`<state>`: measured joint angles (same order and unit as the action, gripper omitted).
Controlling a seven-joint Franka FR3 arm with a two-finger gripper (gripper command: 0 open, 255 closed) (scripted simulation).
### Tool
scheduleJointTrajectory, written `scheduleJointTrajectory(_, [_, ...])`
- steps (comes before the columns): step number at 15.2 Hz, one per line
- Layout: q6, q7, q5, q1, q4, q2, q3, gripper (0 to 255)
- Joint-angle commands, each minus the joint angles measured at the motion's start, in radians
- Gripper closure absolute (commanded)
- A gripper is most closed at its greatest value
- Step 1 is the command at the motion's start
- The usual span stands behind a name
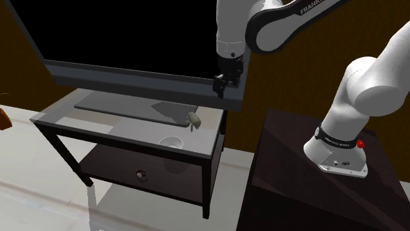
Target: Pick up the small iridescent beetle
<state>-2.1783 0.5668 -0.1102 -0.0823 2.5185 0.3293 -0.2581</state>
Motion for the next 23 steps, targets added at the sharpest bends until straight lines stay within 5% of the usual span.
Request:
scheduleJointTrajectory(1, [-0.07, 0.067, -0.035, -0.02, -0.014, -0.077, -0.019, 0])
scheduleJointTrajectory(8, [-0.241, 0.342, -0.239, -0.07, -0.13, -0.373, -0.046, 0])
scheduleJointTrajectory(15, [-0.318, 0.599, -0.448, -0.034, -0.324, -0.661, 0.027, 0])
scheduleJointTrajectory(23, [-0.373, 0.702, -0.531, 0.005, -0.413, -0.809, 0.086, 0])
